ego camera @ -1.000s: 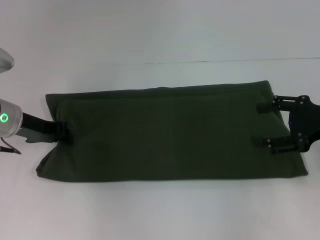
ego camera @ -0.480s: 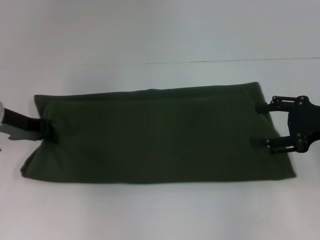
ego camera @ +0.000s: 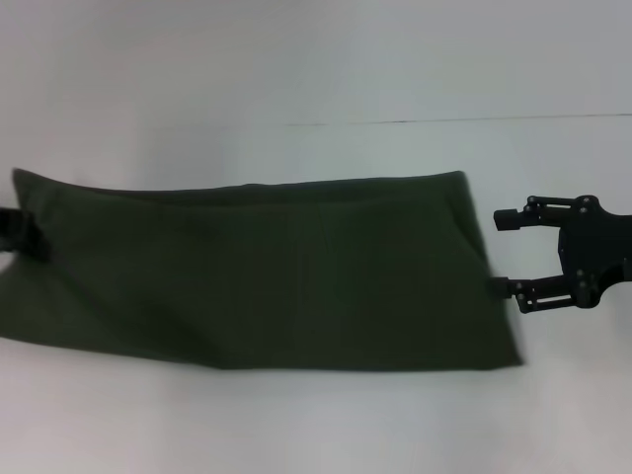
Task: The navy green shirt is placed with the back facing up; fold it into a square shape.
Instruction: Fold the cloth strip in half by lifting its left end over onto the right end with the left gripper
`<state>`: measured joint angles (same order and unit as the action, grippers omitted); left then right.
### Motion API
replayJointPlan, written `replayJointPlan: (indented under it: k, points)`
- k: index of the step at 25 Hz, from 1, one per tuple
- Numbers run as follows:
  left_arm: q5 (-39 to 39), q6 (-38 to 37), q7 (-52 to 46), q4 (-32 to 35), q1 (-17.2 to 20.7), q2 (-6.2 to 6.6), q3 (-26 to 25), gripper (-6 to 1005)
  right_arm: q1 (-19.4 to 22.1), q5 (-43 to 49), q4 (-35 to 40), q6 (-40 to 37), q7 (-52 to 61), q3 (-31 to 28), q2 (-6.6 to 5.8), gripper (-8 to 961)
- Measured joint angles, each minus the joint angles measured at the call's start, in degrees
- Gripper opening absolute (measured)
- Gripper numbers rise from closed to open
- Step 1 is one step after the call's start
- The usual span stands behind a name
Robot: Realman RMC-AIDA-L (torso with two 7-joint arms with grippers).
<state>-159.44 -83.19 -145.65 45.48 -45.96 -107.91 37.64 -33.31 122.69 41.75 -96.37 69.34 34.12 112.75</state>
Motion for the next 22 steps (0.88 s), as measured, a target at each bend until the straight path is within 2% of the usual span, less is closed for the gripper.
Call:
replayJointPlan:
  k: [10,13,17,22]
  points:
    - [-4.13,-7.58,2.23,7.57,-1.11,3.15,-1.36,90,0.14,0.00,0.00,-0.02,0.25,0.17,0.24,900]
    - [-3.54,-10.06,2.11,10.70,-1.59,3.60,-1.52,90,0.18,0.00,0.00,0.00,0.29,0.28,0.24,900]
    - [-1.81,-13.88,1.08,11.95,-4.36,3.52,-2.04,91,0.33,0.00,0.00,0.05,0.29,0.29,0.23,899]
    - [0.83,-17.81,-0.46,12.08,-9.29,2.15,-2.10,91,0.71,0.00,-0.04,0.41,0.29,-0.07,0.00,900]
